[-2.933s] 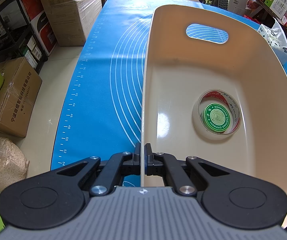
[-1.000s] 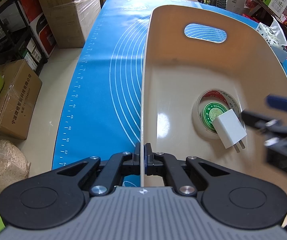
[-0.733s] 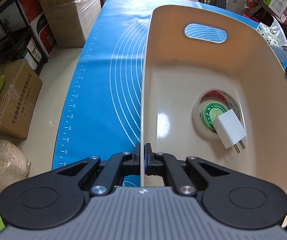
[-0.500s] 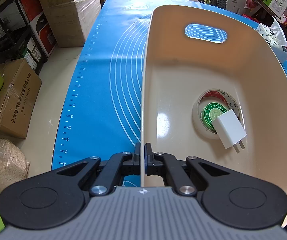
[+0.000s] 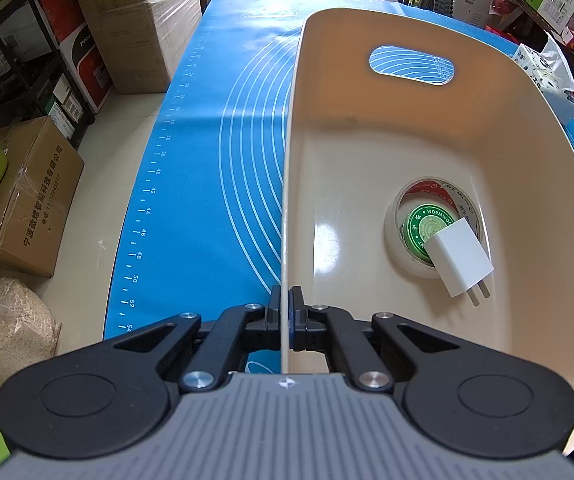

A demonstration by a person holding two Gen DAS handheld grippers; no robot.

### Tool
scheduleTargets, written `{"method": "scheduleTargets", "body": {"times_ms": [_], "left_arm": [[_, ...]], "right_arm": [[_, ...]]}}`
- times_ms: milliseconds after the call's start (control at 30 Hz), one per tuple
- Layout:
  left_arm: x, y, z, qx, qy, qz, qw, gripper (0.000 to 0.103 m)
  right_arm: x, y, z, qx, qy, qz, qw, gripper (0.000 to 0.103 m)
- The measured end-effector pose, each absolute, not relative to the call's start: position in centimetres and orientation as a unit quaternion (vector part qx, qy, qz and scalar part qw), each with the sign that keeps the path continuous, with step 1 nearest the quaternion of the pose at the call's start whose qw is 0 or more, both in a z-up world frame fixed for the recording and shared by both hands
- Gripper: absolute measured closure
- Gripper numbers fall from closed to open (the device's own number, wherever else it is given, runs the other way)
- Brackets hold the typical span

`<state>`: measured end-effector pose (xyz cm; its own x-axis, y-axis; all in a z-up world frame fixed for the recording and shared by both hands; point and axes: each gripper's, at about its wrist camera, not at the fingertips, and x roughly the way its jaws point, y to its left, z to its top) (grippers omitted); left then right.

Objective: Organize rigid objects
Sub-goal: 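Move the right gripper to the white square charger and grasp it, then carry the square charger into the basket and open the right gripper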

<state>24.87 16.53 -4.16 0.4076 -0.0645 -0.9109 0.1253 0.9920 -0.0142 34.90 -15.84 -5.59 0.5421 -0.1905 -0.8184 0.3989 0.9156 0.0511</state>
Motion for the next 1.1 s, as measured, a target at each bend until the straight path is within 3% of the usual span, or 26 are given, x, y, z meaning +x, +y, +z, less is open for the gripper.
{"method": "scheduleTargets", "body": {"times_ms": [200,533,733,833,1100], "left_arm": [[24.8,16.4,-4.2,0.029,0.541,-0.057,0.839,0.100],[24.9,16.5,-4.2,0.030,0.541,-0.057,0.838,0.099],[24.9,16.5,-4.2,0.030,0.541,-0.057,0.838,0.099],[24.9,16.5,-4.2,0.030,0.541,-0.057,0.838,0.099],[24.9,16.5,-4.2,0.029,0.541,-0.057,0.838,0.099]], "right_arm": [[35.8,-15.4,-7.4,0.095,0.462,-0.179,0.863,0.033],[36.9,-15.3,-8.4,0.074,0.477,-0.197,0.854,0.023],[36.8,-16.5,-9.3,0.109,0.481,-0.197,0.848,0.023],[36.8,-16.4,-9.4,0.108,0.473,-0.189,0.854,0.033],[36.2,-16.1,-8.8,0.096,0.463,-0.194,0.859,0.033]]}}
